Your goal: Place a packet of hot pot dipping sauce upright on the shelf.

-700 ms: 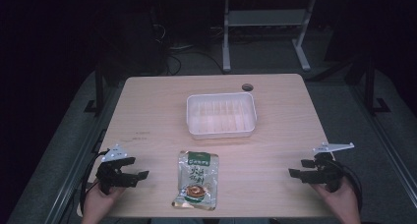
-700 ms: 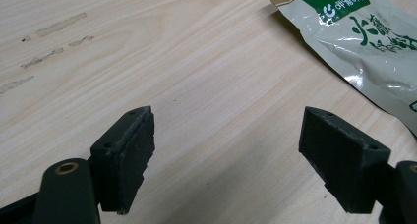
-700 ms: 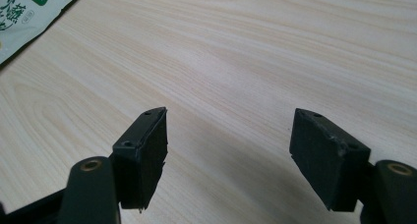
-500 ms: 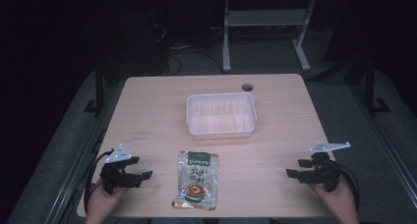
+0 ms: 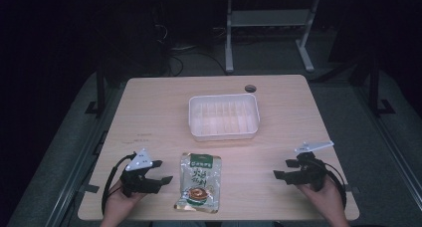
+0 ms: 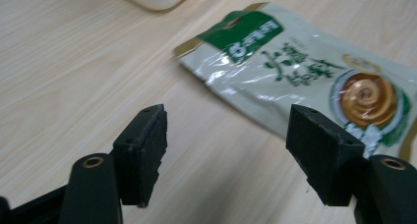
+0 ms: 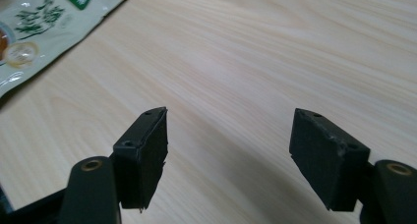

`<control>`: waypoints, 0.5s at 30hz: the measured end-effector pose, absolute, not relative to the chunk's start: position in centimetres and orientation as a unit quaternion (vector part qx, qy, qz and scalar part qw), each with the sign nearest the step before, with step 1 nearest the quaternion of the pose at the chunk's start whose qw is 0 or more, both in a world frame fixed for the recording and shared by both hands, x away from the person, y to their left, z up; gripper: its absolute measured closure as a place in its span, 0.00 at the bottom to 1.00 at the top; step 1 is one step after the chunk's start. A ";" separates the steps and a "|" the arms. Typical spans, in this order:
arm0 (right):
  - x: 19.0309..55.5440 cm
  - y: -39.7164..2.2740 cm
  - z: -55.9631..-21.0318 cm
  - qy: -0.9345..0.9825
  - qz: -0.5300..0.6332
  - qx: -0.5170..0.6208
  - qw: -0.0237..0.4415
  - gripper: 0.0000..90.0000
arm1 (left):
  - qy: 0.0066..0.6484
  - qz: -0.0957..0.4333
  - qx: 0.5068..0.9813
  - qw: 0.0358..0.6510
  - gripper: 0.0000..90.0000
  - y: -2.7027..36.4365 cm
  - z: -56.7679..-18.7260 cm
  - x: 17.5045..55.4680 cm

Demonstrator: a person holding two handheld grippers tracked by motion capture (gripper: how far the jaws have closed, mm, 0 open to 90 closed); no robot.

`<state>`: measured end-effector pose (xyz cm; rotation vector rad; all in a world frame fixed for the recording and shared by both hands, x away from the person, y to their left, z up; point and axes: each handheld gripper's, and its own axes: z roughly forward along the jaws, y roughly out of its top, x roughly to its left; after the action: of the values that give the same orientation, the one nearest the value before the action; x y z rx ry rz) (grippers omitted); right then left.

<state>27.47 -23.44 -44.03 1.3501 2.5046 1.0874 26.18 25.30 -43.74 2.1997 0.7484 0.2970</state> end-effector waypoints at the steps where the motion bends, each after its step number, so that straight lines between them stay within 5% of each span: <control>1: 27.5 -22.8 -43.9 0.825 0.356 0.437 0.048 0.34 | 0.288 0.109 0.868 0.391 0.37 24.7 -43.7 26.1; 15: 30.3 -15.0 -42.8 0.868 0.341 0.361 0.008 0.33 | 0.257 0.075 0.881 0.389 0.61 22.4 -43.3 25.1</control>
<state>30.29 -15.02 -42.83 1.1294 2.7132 1.0661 25.11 22.44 -43.34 2.2414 0.6546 0.1913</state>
